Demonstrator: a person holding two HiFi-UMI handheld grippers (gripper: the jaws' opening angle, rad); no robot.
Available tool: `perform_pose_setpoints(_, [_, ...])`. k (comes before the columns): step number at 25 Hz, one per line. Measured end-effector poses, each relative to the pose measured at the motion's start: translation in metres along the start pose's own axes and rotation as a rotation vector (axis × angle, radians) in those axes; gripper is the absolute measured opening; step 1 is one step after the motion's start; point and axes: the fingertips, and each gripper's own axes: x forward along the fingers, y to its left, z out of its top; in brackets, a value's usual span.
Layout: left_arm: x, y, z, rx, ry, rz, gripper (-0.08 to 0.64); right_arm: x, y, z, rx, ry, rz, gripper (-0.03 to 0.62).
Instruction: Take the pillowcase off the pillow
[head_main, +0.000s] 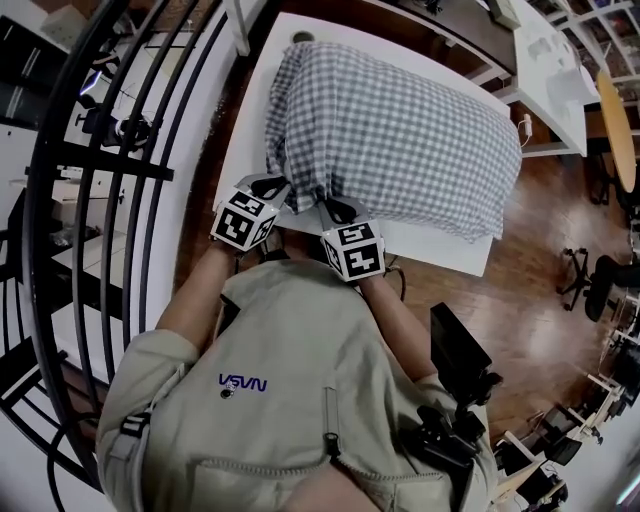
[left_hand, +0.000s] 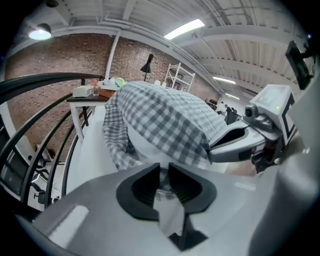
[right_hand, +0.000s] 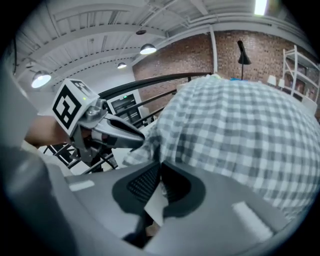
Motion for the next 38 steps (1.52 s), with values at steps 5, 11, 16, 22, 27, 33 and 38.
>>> perform_pose_setpoints(5, [0.013,0.001,0.0,0.048,0.04,0.004,0.158,-0.007,-0.002,-0.003,-0.007,-0.01,-0.014,0.015])
perform_pose_setpoints(11, [0.012,-0.003,0.015,0.155,0.04,0.018,0.198,-0.013,-0.009,-0.004,0.005,-0.022,-0.026,0.015])
perform_pose_setpoints(16, [0.005,-0.014,0.029,0.134,-0.01,-0.025,0.187,-0.014,-0.013,-0.004,0.011,-0.022,-0.035,0.015])
perform_pose_setpoints(22, [0.029,-0.013,0.008,0.128,0.09,-0.072,0.189,-0.012,-0.013,-0.006,0.006,-0.013,-0.033,0.015])
perform_pose_setpoints(27, [0.033,-0.016,0.004,0.155,0.116,-0.087,0.072,-0.011,-0.008,-0.003,0.015,-0.024,0.0,0.017])
perform_pose_setpoints(33, [0.004,-0.009,0.038,0.065,-0.047,-0.043,0.015,-0.018,-0.017,0.011,0.016,-0.083,-0.054,0.012])
perform_pose_setpoints(38, [-0.033,0.009,0.067,-0.114,-0.216,-0.042,0.014,-0.06,-0.053,0.033,0.01,-0.2,-0.25,0.006])
